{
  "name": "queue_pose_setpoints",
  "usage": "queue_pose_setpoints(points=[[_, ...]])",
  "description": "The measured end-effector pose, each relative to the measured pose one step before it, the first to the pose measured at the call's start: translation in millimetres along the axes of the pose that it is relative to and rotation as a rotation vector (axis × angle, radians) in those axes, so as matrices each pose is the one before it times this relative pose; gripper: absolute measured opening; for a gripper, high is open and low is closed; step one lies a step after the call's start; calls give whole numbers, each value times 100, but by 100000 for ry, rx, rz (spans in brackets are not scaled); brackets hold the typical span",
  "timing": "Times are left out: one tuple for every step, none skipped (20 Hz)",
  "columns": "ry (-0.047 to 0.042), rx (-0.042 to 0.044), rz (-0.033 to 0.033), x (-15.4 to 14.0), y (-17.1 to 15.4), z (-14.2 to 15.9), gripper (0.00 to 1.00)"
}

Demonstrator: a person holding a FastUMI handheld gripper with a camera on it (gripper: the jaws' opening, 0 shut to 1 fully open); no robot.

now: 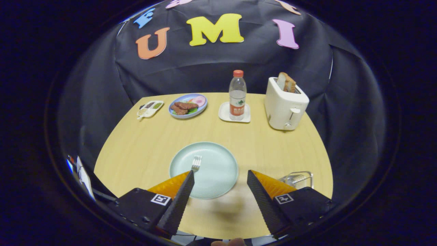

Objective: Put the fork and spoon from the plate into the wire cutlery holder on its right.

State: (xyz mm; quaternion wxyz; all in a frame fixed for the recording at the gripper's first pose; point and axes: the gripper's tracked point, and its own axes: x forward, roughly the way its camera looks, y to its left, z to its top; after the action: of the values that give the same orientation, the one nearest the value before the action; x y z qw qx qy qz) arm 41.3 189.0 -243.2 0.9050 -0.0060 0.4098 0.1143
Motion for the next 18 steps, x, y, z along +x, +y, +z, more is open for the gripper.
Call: queue_pose_setpoints(points=[[1397, 506, 24, 1143, 1088, -866, 94], [1480, 201, 69, 1123, 1004, -775, 94], [1799, -793, -312, 1050, 965, -1162, 94], [977, -912, -162, 974, 719, -604, 94], [784, -833, -194, 937, 605, -365, 95], [782, -468, -264, 801, 560, -419, 95], [942, 239, -654, 686, 393, -398, 95], [406, 730, -195, 707, 384, -183, 95], [1153, 787, -144, 685, 312, -291, 95], [1537, 377, -433, 629, 230, -391, 94], [1270, 368, -510, 572, 167, -297, 93], [1810, 15, -1278, 718, -121, -344, 91], [1574, 902, -689, 322, 51, -472, 90], [1375, 943, -782, 426, -37, -241, 83], [696, 960, -946, 49, 12, -150, 77], [-68, 363, -648, 303, -13, 123, 70], [85, -154, -2737, -66, -519, 129, 57], [-61, 143, -106, 189, 38, 227, 44]])
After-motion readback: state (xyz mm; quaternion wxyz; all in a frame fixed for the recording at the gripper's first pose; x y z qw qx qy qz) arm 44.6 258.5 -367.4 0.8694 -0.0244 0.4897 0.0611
